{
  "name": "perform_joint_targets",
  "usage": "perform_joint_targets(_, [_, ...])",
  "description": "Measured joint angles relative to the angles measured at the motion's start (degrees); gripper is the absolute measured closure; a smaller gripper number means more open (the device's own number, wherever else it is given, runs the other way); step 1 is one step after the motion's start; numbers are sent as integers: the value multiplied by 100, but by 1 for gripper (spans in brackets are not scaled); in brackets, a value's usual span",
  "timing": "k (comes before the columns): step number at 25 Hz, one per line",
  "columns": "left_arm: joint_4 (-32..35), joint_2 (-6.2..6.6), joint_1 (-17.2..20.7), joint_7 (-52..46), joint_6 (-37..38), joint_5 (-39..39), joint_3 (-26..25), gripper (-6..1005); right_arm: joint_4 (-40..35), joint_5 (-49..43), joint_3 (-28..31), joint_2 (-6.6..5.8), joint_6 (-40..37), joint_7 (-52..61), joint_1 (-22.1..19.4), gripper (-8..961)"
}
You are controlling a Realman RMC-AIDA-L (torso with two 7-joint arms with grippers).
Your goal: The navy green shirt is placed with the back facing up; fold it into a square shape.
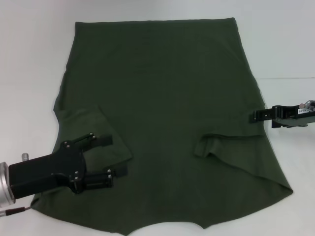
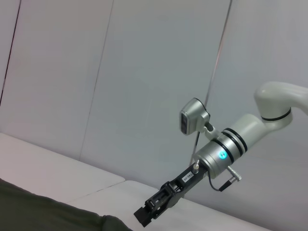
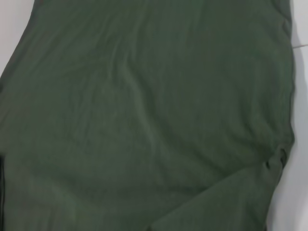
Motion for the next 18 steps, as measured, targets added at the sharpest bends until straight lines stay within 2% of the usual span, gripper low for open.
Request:
perform_joint_targets(15, [-1, 0, -9, 45, -3, -8, -7, 52, 151, 0, -224, 277, 736, -22, 38, 102])
perform_joint_targets(18, [0, 0, -10, 50, -5, -9, -13, 51, 151, 0, -272, 312, 849, -30, 48, 162])
